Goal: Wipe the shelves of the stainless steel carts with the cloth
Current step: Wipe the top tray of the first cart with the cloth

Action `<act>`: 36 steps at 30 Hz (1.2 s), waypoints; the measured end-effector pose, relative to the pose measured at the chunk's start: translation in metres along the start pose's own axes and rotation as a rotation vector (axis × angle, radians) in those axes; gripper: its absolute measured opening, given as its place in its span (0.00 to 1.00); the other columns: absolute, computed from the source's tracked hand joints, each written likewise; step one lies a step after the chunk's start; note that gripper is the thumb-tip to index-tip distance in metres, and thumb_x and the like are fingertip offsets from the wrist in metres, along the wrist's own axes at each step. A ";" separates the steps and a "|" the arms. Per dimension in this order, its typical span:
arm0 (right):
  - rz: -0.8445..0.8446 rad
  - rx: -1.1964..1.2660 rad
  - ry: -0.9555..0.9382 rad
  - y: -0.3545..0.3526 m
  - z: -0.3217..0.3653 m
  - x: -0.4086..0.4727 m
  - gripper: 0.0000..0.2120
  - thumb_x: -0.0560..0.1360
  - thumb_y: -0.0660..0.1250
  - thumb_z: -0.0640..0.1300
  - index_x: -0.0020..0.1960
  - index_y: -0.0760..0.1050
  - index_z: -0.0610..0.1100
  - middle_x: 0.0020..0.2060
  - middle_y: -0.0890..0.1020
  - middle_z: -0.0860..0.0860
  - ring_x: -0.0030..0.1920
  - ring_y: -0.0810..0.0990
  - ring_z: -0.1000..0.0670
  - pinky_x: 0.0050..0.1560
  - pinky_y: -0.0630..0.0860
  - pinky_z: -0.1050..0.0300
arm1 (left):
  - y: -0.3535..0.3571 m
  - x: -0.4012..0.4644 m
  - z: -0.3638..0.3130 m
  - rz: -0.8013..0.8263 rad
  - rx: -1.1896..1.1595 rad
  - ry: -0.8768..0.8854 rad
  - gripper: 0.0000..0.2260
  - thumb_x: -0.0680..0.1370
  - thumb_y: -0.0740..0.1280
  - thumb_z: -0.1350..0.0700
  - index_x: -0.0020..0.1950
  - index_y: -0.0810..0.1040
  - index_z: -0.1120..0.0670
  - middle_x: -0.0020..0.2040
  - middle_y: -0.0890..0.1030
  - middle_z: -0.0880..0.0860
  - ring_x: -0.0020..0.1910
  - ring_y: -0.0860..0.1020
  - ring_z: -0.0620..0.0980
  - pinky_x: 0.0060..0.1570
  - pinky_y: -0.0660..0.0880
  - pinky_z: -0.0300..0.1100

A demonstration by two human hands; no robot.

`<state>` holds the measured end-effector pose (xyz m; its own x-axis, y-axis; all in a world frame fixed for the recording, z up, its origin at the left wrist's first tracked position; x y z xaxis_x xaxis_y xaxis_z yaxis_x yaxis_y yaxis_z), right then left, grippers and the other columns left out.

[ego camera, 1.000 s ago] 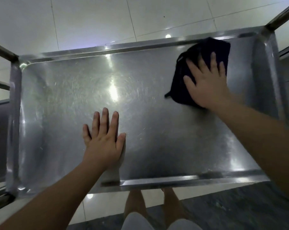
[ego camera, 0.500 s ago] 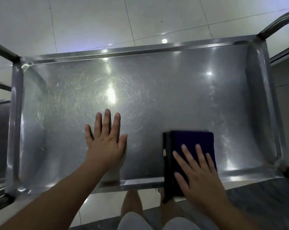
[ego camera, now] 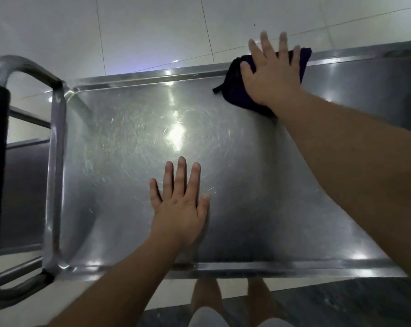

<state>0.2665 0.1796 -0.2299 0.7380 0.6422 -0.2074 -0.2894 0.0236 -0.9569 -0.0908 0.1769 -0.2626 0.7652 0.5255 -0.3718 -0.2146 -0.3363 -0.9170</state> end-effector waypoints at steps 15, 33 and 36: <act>0.204 -0.125 -0.297 0.096 0.026 -0.431 0.27 0.82 0.52 0.59 0.78 0.67 0.53 0.78 0.67 0.52 0.80 0.58 0.43 0.72 0.61 0.36 | -0.001 -0.001 0.000 0.037 -0.066 -0.005 0.30 0.84 0.40 0.35 0.83 0.31 0.41 0.82 0.27 0.47 0.80 0.27 0.51 0.77 0.33 0.65; 0.024 -0.025 -0.051 0.031 0.075 -0.058 0.29 0.84 0.42 0.59 0.84 0.44 0.55 0.83 0.46 0.51 0.82 0.42 0.43 0.80 0.42 0.38 | -0.005 0.002 -0.003 0.010 -0.077 -0.009 0.29 0.86 0.42 0.38 0.83 0.31 0.41 0.82 0.28 0.48 0.80 0.26 0.51 0.75 0.27 0.63; 0.042 -0.026 -0.110 0.038 0.080 -0.085 0.29 0.84 0.41 0.60 0.83 0.44 0.55 0.83 0.47 0.52 0.82 0.42 0.44 0.80 0.43 0.38 | -0.003 0.003 0.000 0.024 -0.095 0.002 0.29 0.85 0.43 0.39 0.83 0.32 0.41 0.81 0.26 0.46 0.79 0.25 0.50 0.73 0.23 0.59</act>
<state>0.1442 0.1874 -0.2321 0.6536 0.7227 -0.2249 -0.3019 -0.0236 -0.9531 -0.0879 0.1793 -0.2608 0.7616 0.5155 -0.3928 -0.1743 -0.4209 -0.8902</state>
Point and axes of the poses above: each hand's wrist, its own x-axis towards the middle knuckle, its own y-axis out of the palm, z = x × y, the point moved 10 cm from there along x, towards the middle knuckle
